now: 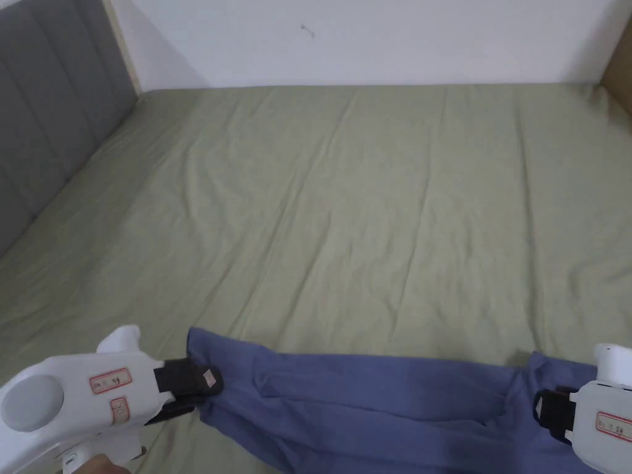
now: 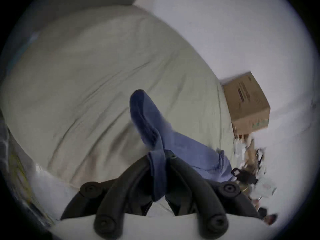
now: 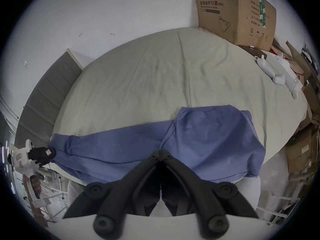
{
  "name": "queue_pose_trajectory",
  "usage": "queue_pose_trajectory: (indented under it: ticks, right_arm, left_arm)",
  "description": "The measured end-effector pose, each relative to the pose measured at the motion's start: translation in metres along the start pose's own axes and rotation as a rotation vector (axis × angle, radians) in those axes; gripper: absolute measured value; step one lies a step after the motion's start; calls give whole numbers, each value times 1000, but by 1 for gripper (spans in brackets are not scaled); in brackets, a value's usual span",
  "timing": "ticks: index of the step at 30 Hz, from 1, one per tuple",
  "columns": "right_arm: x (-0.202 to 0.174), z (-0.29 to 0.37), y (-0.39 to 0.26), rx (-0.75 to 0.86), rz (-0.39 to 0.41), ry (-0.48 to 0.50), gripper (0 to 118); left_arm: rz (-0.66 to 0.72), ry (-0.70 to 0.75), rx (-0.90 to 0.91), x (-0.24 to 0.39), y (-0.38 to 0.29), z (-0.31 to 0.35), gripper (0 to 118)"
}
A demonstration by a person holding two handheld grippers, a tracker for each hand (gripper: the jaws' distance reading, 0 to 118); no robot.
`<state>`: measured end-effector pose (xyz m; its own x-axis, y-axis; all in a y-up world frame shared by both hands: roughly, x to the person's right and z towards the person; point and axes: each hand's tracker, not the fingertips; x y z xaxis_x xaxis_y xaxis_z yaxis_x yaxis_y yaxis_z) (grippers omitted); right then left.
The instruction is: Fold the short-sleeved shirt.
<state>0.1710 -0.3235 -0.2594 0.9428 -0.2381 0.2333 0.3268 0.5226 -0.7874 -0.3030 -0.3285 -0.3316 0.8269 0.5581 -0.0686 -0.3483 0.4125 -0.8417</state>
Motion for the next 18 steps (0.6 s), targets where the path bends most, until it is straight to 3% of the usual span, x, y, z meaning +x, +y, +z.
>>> queue_pose_trajectory:
  ticks: [6, 12, 14, 15, 16, 17, 18]
  right_arm:
    - [16, 7, 0, 23, -71, 10, 0]
    - [38, 12, -6, 32, -119, 5, 0]
    - [47, 13, -9, 27, -146, -5, 0]
    - [51, 13, -11, 24, -162, -8, 0]
    - [55, 14, -13, 23, -177, -11, 0]
    - [59, 15, -15, 19, -191, -14, 0]
    - [64, 16, -16, 17, -203, -17, 0]
  left_arm:
    - [-373, -115, -47, 121, -11, -12, 7]
    - [-571, -163, -172, 197, -58, -75, 8]
    - [-571, -188, -206, 205, -74, -107, 24]
    - [-568, -213, -246, 207, -79, -124, 40]
    - [-516, -195, -283, 208, -86, -138, 67]
    - [-485, -184, -321, 208, -90, -154, 81]
    - [-451, -163, -364, 210, -93, -164, 83]
